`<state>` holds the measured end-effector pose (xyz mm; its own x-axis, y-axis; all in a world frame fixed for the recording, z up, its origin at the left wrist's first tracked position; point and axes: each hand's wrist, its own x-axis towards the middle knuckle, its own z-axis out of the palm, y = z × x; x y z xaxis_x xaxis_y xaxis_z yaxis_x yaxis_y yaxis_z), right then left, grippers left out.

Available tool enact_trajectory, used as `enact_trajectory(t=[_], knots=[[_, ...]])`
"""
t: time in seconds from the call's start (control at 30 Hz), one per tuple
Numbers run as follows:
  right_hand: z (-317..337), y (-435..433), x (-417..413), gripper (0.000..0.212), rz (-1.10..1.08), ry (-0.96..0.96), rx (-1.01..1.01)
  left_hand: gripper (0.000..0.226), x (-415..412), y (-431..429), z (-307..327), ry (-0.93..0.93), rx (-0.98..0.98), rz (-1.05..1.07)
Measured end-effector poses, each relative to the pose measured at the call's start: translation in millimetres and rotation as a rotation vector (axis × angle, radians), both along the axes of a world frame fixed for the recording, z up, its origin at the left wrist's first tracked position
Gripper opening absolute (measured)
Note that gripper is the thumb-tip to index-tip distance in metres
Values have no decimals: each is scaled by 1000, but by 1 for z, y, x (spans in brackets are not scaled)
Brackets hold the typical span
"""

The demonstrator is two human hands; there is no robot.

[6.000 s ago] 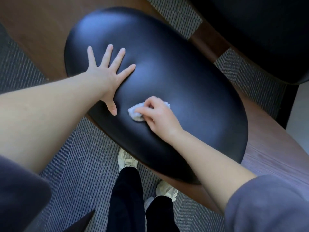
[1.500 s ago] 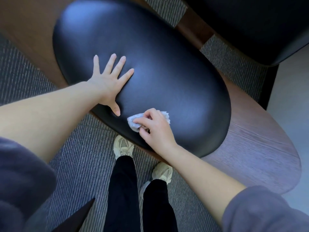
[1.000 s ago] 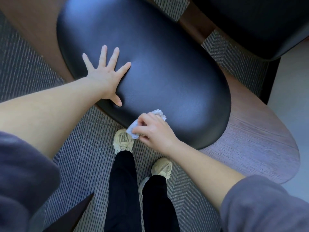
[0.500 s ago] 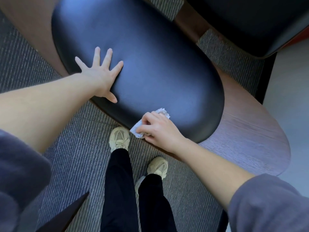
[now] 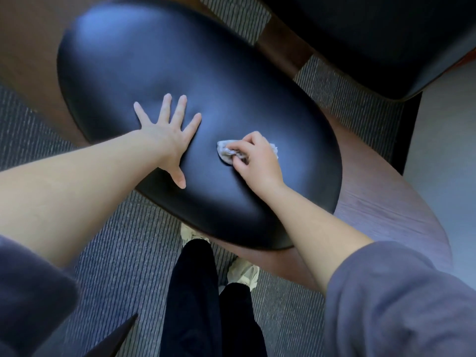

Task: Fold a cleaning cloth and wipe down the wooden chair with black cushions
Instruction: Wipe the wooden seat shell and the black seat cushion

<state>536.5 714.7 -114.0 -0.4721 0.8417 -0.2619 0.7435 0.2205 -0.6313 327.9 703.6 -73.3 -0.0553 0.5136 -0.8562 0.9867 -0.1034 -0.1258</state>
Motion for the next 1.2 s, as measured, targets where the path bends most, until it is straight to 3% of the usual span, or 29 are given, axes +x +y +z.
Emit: enact_trajectory(t=[0.2,0.43,0.73,1.07,1.2], knots=[[-16,56,4,24,-89,-44,-18,146,18,50,-7,-73,19,2],[-32,130,19,24,-285,-80,-36,162,36,85,-20,-32,-98,64],[-54,194,32,29,-453,-116,-62,163,39,94,-28,17,-217,103],[-67,232,35,37,-415,-165,-240,165,40,97,-30,51,-239,122],[-61,222,45,34,-379,-135,-182,165,42,98,-27,62,-231,121]])
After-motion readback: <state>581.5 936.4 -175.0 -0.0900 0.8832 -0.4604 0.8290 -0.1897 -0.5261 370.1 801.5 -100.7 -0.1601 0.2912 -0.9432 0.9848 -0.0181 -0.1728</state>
